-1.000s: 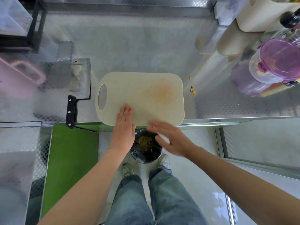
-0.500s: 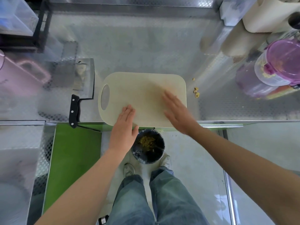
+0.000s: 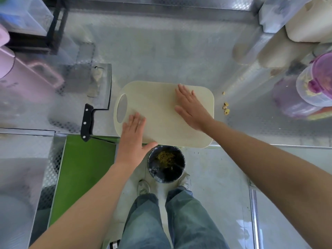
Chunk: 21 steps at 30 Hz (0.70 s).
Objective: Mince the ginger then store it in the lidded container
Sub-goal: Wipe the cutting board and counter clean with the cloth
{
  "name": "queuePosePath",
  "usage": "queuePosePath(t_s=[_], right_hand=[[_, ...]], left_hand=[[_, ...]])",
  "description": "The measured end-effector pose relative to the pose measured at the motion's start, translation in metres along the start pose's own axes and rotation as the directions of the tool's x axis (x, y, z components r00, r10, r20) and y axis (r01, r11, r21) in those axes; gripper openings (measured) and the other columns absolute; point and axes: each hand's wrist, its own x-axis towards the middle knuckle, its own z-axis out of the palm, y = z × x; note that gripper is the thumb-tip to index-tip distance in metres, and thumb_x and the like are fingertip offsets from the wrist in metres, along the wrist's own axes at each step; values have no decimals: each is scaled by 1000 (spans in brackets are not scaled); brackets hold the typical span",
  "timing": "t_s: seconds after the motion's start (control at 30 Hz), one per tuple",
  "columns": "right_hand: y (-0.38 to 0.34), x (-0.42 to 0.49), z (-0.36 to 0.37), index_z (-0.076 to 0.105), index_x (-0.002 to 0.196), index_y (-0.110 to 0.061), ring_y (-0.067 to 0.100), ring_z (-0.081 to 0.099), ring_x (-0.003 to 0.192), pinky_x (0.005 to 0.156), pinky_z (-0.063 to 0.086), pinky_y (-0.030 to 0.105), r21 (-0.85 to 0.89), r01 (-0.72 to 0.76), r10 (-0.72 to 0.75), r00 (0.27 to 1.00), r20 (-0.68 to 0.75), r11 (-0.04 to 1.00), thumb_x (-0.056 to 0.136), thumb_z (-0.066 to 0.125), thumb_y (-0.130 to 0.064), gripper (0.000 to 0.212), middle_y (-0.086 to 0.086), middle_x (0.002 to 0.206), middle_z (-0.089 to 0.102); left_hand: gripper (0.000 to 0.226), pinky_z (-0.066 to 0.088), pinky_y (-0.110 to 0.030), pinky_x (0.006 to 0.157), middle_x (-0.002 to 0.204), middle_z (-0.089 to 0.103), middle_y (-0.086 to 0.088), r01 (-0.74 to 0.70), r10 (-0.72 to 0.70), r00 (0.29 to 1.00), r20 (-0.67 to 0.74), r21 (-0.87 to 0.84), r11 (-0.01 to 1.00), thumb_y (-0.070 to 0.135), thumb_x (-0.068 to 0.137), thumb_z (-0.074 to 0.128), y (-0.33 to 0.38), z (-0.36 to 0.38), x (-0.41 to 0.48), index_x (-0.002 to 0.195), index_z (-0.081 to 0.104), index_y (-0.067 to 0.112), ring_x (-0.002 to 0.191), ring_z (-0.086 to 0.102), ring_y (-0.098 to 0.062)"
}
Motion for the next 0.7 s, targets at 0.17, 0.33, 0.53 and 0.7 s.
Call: queuePosePath(t_s=[0.17,0.33,0.53,0.7], right_hand=[[-14,-31,22,18,152,-7,19,1,149,121,-5,38,-58,317,-300,932,202,947,98,7,-54,72,9,160,12],[-23,-88,17,32,148,-7,17,15,148,121,15,42,89,472,-474,820,319,877,103,14,-43,60,7,156,27],[-28,-79,17,14,152,-7,19,0,149,121,8,46,-32,234,-223,955,198,972,98,4,-56,74,11,160,8],[-41,-102,23,19,152,-7,17,5,149,122,10,40,35,383,-378,885,271,923,101,16,-48,66,7,161,13]], left_hand=[[92,15,-45,120,160,12,-6,47,-48,999,-9,-84,995,43,80,72,2,-2,0,151,23,9,148,3,-18],[95,7,-44,121,160,10,-8,37,-38,999,-10,-55,998,46,80,70,0,1,1,151,21,7,148,1,-19],[94,1,-42,121,160,8,-10,26,-26,1000,6,-38,999,46,81,68,1,1,1,152,19,7,148,-2,-21],[93,0,-41,120,160,8,-11,12,-12,1000,-1,-13,1000,48,82,66,1,1,1,152,20,7,148,-1,-23]])
